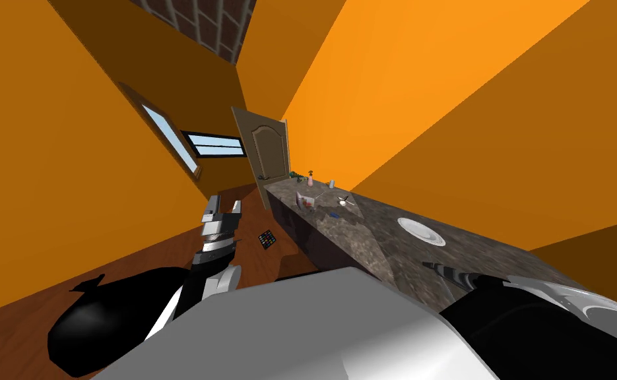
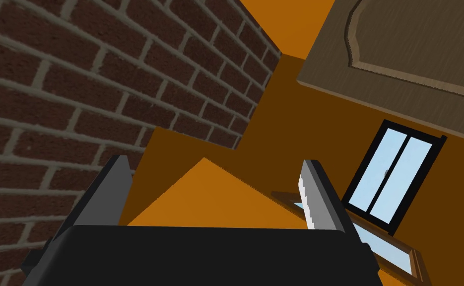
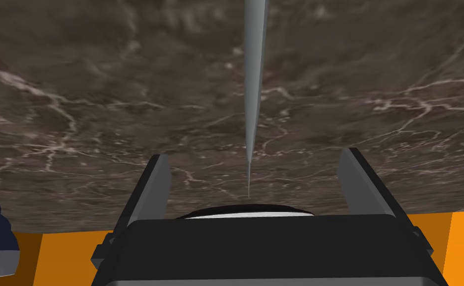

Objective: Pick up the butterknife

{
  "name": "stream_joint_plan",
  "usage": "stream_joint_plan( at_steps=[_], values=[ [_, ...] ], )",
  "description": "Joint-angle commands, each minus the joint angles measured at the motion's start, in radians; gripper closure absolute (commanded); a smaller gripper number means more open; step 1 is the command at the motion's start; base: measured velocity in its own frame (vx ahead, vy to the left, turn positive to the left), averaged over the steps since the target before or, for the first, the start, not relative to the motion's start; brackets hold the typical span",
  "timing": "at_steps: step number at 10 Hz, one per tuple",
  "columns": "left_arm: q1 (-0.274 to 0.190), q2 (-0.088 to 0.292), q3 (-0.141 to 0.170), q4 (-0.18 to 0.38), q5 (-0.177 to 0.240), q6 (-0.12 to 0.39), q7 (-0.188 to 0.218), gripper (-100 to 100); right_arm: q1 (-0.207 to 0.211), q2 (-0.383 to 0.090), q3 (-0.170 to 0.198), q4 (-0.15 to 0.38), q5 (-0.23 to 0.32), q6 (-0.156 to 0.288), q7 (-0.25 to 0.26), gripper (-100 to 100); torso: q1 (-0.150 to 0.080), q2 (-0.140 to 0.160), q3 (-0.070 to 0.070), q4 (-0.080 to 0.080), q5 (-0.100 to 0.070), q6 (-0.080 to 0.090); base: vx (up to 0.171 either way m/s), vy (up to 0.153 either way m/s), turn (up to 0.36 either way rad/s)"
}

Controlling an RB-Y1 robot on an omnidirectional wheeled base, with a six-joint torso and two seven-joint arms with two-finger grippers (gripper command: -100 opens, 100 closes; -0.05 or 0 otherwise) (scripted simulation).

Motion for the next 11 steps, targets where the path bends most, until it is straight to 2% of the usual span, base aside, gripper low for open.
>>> stream_joint_plan(
  at_steps=[1, 2, 6, 7, 8, 9, 10, 11],
  values=[
    [0.000, 0.000, 0.000, 0.000, 0.000, 0.000, 0.000, 0, 0.000, 0.000, 0.000, 0.000, 0.000, 0.000, 0.000, -100, 0.000, 0.000, 0.000, 0.000, 0.000, 0.000, 0.005, -0.020, 0.007],
    [0.000, 0.000, 0.000, 0.000, 0.000, 0.000, 0.000, 0, -0.001, 0.001, 0.000, 0.001, 0.001, 0.001, 0.001, 100, 0.002, 0.001, 0.000, 0.000, 0.000, 0.000, 0.000, 0.000, 0.000],
    [0.000, 0.000, 0.000, 0.000, 0.000, 0.000, 0.000, 0, 0.002, 0.001, 0.001, 0.003, 0.000, 0.006, 0.000, 100, 0.002, 0.003, 0.002, 0.002, 0.000, -0.002, 0.000, 0.000, -0.004],
    [0.000, 0.000, 0.000, 0.000, 0.000, 0.000, 0.000, 0, 0.001, 0.000, 0.001, 0.003, 0.001, 0.006, 0.000, 0, 0.002, 0.003, 0.002, 0.002, -0.001, -0.002, 0.000, 0.000, 0.000],
    [0.000, 0.000, 0.000, 0.000, 0.000, 0.000, 0.000, 0, 0.005, -0.029, 0.009, -0.014, -0.010, -0.006, -0.010, 100, 0.002, 0.003, 0.002, 0.002, -0.001, -0.002, -0.016, 0.039, -0.035],
    [0.000, 0.000, 0.000, 0.000, 0.000, 0.000, 0.000, 0, 0.010, -0.051, 0.015, -0.025, -0.018, -0.010, -0.017, 100, 0.005, 0.003, 0.003, 0.002, 0.000, -0.001, -0.025, 0.064, -0.038],
    [0.000, 0.000, 0.000, 0.000, 0.000, 0.000, 0.000, 0, 0.017, -0.037, 0.001, -0.024, -0.018, -0.003, -0.004, 100, 0.007, 0.004, 0.003, 0.002, 0.001, -0.001, -0.011, 0.029, -0.008],
    [0.000, 0.000, 0.000, 0.000, 0.000, 0.000, 0.000, 0, 0.018, -0.039, 0.001, -0.026, -0.019, -0.004, -0.004, 0, 0.005, 0.004, 0.003, 0.002, 0.000, -0.001, -0.002, 0.006, 0.000]
  ],
)
